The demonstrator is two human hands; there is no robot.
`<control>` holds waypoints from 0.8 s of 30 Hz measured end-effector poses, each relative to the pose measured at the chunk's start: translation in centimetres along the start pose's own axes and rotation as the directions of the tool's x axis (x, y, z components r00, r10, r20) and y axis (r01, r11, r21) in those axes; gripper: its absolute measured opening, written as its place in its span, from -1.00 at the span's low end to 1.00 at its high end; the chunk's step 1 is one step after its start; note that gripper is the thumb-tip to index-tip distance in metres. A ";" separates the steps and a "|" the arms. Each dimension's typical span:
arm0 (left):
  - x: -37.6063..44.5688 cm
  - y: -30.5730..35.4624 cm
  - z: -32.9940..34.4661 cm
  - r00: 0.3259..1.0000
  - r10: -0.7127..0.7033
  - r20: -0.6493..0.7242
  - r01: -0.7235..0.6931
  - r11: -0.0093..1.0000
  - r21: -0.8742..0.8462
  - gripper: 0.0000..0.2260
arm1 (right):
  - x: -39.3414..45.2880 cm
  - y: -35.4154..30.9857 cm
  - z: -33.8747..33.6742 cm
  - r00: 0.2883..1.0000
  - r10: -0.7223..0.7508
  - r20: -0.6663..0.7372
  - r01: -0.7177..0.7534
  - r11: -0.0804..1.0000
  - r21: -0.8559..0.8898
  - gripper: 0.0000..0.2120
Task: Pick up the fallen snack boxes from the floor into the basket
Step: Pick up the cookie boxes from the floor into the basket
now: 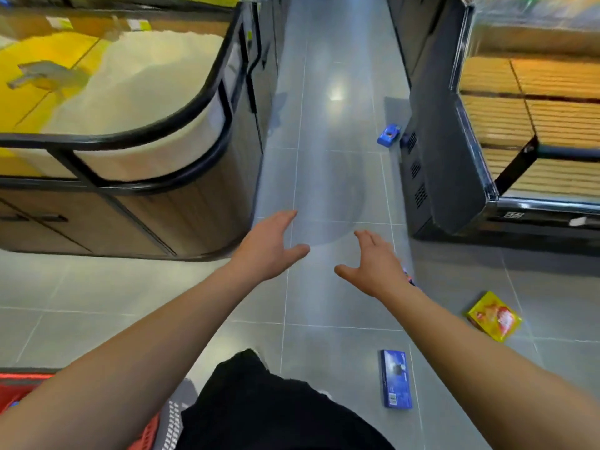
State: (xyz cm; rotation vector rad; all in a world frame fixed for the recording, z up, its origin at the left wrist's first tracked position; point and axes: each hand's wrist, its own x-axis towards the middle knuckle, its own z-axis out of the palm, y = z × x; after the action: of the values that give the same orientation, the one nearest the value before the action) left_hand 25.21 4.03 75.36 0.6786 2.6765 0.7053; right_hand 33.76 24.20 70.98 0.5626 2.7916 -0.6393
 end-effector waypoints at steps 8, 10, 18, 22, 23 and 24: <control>13.1 2.9 0.8 0.996 0.032 0.088 -0.033 0.999 0.010 -0.34 | 10.4 4.1 -4.3 0.998 0.055 -0.023 -0.055 0.998 0.007 -0.15; 17.7 2.7 0.8 0.994 0.039 0.103 -0.039 0.999 0.000 -0.34 | 14.3 4.6 -5.4 0.996 0.070 -0.052 -0.070 0.998 0.005 -0.16; 34.0 1.9 -0.5 0.987 0.047 0.156 -0.034 0.996 -0.087 -0.39 | 27.6 4.9 -9.8 0.981 0.193 -0.036 -0.191 0.981 0.041 -0.15; 41.8 2.8 -1.3 0.982 0.059 0.179 -0.046 0.996 -0.077 -0.40 | 33.5 5.7 -12.8 0.972 0.231 -0.036 -0.228 0.970 0.082 -0.16; 43.6 3.0 -1.3 0.979 0.066 0.192 -0.054 0.996 -0.069 -0.40 | 35.0 6.1 -13.4 0.970 0.241 -0.033 -0.237 0.967 0.091 -0.17; 45.7 3.3 -1.1 0.976 0.070 0.207 -0.057 0.996 -0.067 -0.40 | 36.7 6.7 -13.9 0.968 0.251 -0.031 -0.247 0.964 0.097 -0.17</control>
State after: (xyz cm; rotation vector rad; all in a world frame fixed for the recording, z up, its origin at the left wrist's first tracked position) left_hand -12.69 29.41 70.99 0.7795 2.4417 0.6872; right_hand 1.62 47.74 69.92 0.9381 2.6769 -0.7106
